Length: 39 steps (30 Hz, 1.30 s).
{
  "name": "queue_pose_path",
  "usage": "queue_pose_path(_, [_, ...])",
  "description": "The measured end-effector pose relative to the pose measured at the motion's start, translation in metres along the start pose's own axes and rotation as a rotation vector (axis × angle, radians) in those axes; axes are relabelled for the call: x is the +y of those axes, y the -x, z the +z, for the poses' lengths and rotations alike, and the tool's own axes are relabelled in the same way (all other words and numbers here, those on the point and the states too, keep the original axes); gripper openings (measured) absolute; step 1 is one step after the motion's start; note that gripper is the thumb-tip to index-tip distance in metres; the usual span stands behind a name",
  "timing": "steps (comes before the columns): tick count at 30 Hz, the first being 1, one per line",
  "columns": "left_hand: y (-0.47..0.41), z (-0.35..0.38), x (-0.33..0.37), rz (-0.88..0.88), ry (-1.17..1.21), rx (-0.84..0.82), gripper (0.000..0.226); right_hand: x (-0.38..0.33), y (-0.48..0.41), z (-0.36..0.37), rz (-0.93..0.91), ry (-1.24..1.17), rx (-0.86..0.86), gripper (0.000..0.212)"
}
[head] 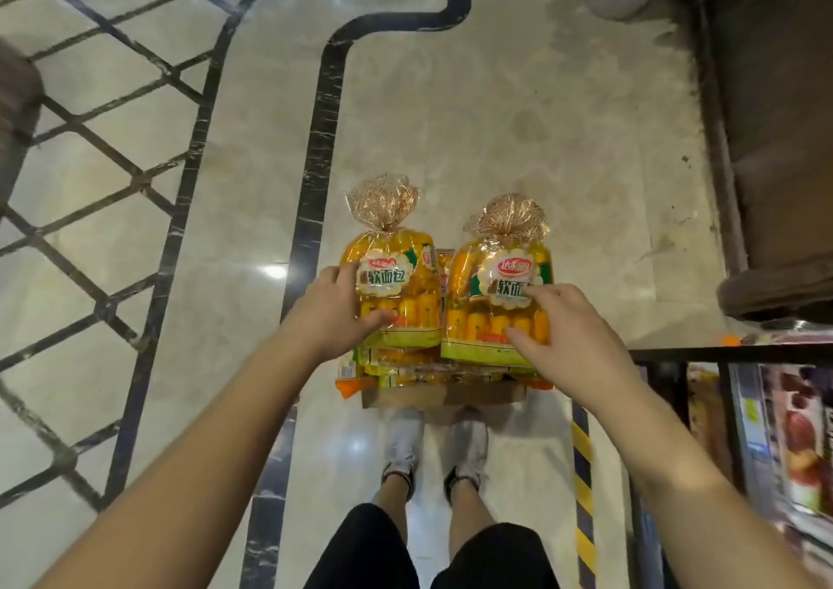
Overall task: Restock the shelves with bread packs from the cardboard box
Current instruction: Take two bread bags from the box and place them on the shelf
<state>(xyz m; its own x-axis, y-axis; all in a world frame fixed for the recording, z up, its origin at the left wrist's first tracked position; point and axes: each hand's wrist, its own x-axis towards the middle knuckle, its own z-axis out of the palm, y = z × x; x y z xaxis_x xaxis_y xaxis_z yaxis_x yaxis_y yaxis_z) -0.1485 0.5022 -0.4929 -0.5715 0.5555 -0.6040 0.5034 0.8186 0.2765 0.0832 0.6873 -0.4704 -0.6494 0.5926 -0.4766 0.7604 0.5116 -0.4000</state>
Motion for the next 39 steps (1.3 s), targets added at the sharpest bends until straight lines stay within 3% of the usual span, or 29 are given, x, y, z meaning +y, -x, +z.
queue_pose_path(5, [-0.047, 0.038, -0.026, -0.177, 0.357, 0.013, 0.103, 0.027, -0.015, 0.026, 0.013, -0.065, -0.006, 0.063])
queue_pose_path(8, [-0.066, 0.057, -0.041, -0.198, 0.455, 0.023, 0.115, 0.038, -0.022, 0.035, 0.022, -0.102, -0.018, 0.061])
queue_pose_path(13, [-0.075, 0.071, -0.043, -0.237, 0.722, 0.032, 0.089, 0.053, -0.031, 0.046, 0.021, -0.146, -0.034, 0.060])
queue_pose_path(20, [-0.088, 0.084, -0.057, -0.293, 0.811, -0.001, 0.093, 0.072, -0.040, 0.050, 0.066, -0.204, -0.020, 0.058])
queue_pose_path(25, [-0.093, 0.081, -0.060, -0.268, 0.823, -0.046, 0.072, 0.077, -0.051, 0.050, 0.120, -0.215, -0.031, 0.066])
queue_pose_path(28, [-0.091, 0.080, -0.062, -0.226, 0.850, -0.072, 0.044, 0.081, -0.064, 0.051, 0.215, -0.263, 0.003, 0.077])
queue_pose_path(30, [-0.091, 0.079, -0.062, -0.207, 0.880, -0.058, 0.037, 0.086, -0.073, 0.053, 0.295, -0.297, -0.010, 0.090])
queue_pose_path(32, [-0.090, 0.078, -0.061, -0.191, 0.907, -0.065, 0.045, 0.090, -0.082, 0.056, 0.364, -0.373, -0.056, 0.098])
queue_pose_path(39, [-0.092, 0.077, -0.070, -0.121, 0.947, -0.103, 0.071, 0.101, -0.103, 0.074, 0.423, -0.533, -0.176, 0.093])
